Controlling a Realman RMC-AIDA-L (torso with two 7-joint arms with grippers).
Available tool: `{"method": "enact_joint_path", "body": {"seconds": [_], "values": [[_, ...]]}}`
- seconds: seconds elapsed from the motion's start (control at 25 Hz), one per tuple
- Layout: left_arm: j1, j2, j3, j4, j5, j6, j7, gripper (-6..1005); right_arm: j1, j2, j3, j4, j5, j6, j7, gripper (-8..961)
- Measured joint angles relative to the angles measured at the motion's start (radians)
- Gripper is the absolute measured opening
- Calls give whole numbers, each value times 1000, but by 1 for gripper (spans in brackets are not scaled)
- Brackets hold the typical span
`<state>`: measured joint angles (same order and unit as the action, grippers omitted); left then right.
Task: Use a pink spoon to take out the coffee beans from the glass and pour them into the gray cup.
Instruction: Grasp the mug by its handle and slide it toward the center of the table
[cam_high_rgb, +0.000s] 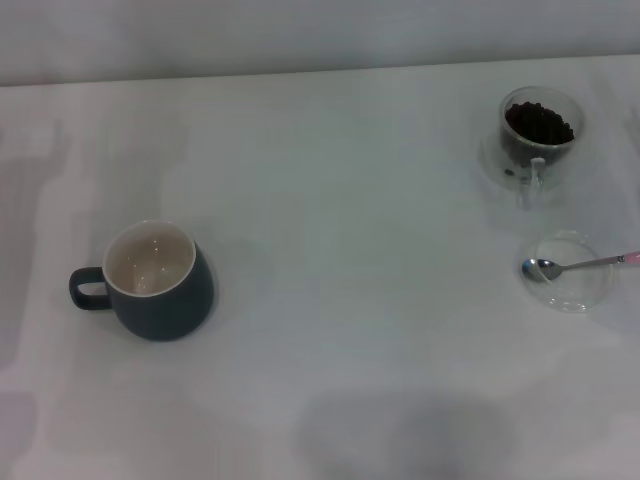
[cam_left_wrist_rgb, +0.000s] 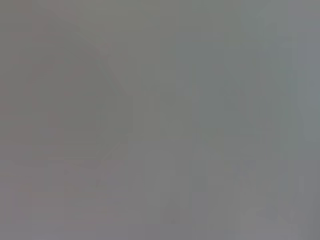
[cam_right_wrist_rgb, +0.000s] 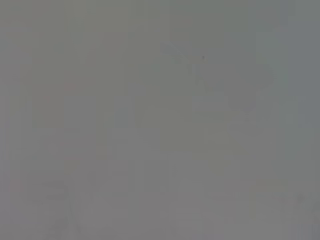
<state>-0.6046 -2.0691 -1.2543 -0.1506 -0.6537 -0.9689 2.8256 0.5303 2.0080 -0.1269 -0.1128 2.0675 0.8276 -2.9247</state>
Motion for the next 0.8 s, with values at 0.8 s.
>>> {"method": "enact_joint_path", "body": {"seconds": [0.8], "values": [[41,-6,-2,5,124,-53,1,834,14,2,0,-48,1,-41,-22,867]]}}
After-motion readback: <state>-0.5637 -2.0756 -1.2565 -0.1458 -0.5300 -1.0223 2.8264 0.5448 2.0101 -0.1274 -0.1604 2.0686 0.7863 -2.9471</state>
